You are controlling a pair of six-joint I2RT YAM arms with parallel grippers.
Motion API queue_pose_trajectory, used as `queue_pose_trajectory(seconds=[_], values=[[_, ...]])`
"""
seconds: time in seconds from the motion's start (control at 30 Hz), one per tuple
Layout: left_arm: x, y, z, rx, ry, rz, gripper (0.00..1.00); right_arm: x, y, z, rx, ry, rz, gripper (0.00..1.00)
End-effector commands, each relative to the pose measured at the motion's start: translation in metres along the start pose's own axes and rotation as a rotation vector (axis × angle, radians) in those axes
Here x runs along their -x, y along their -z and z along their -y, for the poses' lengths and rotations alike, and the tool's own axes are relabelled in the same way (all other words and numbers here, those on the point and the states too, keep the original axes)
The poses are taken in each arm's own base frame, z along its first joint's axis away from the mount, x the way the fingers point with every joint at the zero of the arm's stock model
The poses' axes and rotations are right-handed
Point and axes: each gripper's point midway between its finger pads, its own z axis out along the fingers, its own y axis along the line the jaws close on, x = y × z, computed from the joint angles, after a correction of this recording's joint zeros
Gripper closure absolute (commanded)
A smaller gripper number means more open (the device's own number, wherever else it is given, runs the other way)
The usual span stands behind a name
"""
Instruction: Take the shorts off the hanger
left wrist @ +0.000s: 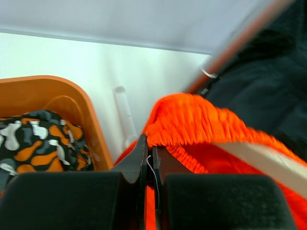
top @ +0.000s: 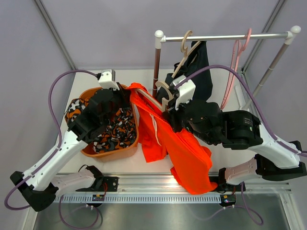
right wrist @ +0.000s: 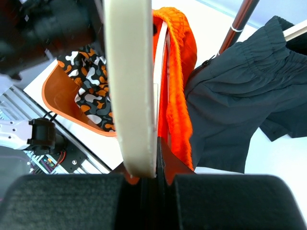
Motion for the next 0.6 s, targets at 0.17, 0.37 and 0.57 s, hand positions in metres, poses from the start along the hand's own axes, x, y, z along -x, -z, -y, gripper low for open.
queue_pose_trajectory(seconds=[0.17, 0.37, 0.57], values=[[0.023, -0.021, -0.056, 0.212, 0.025, 0.061, 1.00, 0.023, 0.047, 0.003, 0.131, -0.080, 0.094, 1.00], [0.011, -0.039, -0.043, 0.159, 0.001, -0.004, 1.00, 0.025, 0.049, -0.015, 0.226, -0.061, 0.097, 1.00], [0.001, -0.046, -0.050, 0.185, -0.027, -0.034, 1.00, 0.028, 0.056, -0.015, 0.256, -0.065, 0.110, 1.00]])
